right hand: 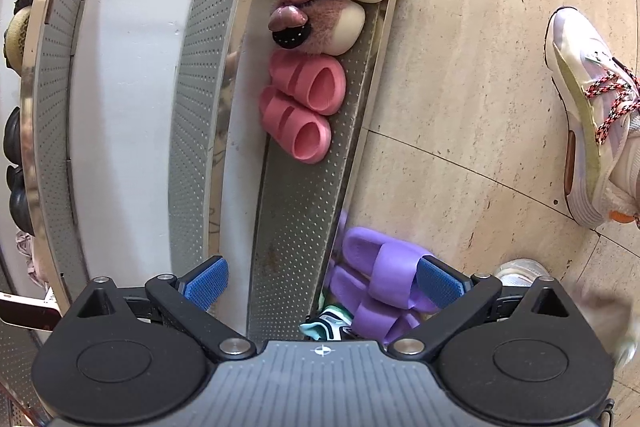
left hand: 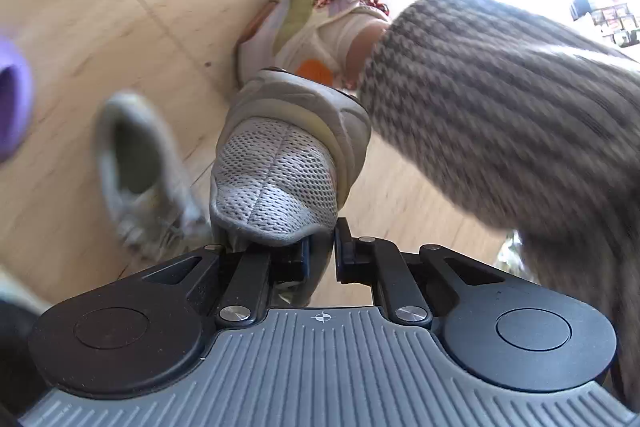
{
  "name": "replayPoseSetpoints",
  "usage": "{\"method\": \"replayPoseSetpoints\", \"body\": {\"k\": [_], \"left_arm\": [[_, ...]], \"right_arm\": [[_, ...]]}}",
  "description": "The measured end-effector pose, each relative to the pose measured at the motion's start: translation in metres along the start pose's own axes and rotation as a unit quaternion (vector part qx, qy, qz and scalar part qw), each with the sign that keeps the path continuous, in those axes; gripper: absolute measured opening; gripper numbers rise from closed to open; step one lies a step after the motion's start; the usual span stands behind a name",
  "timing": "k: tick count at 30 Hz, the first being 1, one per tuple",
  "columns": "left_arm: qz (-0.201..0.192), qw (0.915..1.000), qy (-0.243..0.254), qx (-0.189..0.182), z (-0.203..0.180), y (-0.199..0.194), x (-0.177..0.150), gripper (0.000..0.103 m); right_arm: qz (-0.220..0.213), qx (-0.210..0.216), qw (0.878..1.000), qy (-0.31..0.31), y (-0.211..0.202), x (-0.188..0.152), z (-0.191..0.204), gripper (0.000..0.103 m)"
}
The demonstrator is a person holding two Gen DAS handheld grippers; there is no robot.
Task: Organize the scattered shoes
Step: 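Carry the grey sneaker with the left gripper and set it beside the black pair, then grasp a grey mesh sneaker at the heel with the right gripper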
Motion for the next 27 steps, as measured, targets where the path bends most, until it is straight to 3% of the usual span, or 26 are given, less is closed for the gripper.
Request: {"method": "replayPoseSetpoints", "body": {"k": [8,14,15,16,18,19,20,22,25,27], "left_arm": [[-0.028,0.996,-0.078,0.035,0.014,-0.113,-0.074,0.01],[-0.078,0.9803,-0.159,0.088,0.053,-0.117,-0.07,0.012],[-0.071,0.9748,-0.174,0.119,0.068,-0.102,-0.058,0.018],[-0.057,0.9713,-0.192,0.128,0.077,-0.096,-0.053,0.04],[-0.013,0.9546,-0.248,0.165,0.102,-0.085,-0.042,0.057],[-0.013,0.9523,-0.25,0.175,0.103,-0.09,-0.042,0.061],[-0.015,0.9515,-0.244,0.187,0.104,-0.1,-0.042,0.065],[-0.022,0.958,-0.213,0.191,0.099,-0.12,-0.047,0.079],[-0.016,0.9609,-0.183,0.208,0.096,-0.139,-0.056,0.084],[-0.022,0.9627,-0.169,0.21,0.099,-0.145,-0.069,0.084]], "right_arm": [[0.013,-0.001,1.0,-0.022,0.013,-0.016,0.008,0.102],[0.029,-0.027,0.998,-0.048,0.03,-0.029,0.008,0.102],[0.035,-0.033,0.997,-0.056,0.035,-0.032,0.008,0.102],[0.038,-0.036,0.997,-0.06,0.037,-0.033,0.008,0.102],[0.055,-0.06,0.993,-0.088,0.05,-0.042,0.009,0.102],[0.066,-0.073,0.99,-0.103,0.057,-0.046,0.008,0.102],[0.077,-0.082,0.987,-0.116,0.062,-0.051,0.008,0.102],[0.11,-0.107,0.976,-0.153,0.077,-0.066,0.006,0.102],[0.156,-0.146,0.952,-0.218,0.103,-0.089,0.002,0.101],[0.177,-0.192,0.925,-0.275,0.124,-0.109,-0.006,0.096]]}}
Point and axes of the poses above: each gripper's, at about its wrist camera, not at the fingertips, and y roughly the way its jaws point, z to its left, x to its top, the point moved 1 cm from there along y, roughly the way its jaws point, and after that the axes turned 2 degrees about x, right-handed, at the moved point
